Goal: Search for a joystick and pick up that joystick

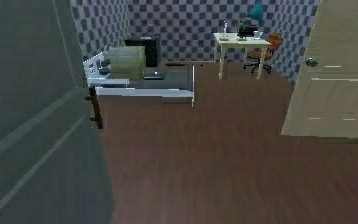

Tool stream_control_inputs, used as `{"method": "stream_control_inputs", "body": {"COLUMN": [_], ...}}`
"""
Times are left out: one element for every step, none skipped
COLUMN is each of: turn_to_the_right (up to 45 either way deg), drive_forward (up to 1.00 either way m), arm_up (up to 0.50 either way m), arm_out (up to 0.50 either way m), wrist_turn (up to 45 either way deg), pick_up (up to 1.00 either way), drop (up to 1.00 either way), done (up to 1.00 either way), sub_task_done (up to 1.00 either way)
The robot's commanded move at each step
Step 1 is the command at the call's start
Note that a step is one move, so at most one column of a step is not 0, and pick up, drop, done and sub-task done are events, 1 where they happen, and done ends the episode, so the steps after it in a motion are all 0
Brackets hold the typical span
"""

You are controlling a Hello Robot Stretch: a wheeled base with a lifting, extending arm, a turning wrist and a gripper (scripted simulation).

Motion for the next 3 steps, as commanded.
{"method": "stream_control_inputs", "body": {"turn_to_the_right": [0.0,45.0,24.0], "drive_forward": [0.4,0.0,0.0], "arm_up": [0.0,0.0,0.0], "arm_out": [0.0,0.0,0.0], "wrist_turn": [0.0,0.0,0.0], "pick_up": [0.0,0.0,0.0], "drop": [0.0,0.0,0.0], "done": [0.0,0.0,0.0], "sub_task_done": [0.0,0.0,0.0]}}
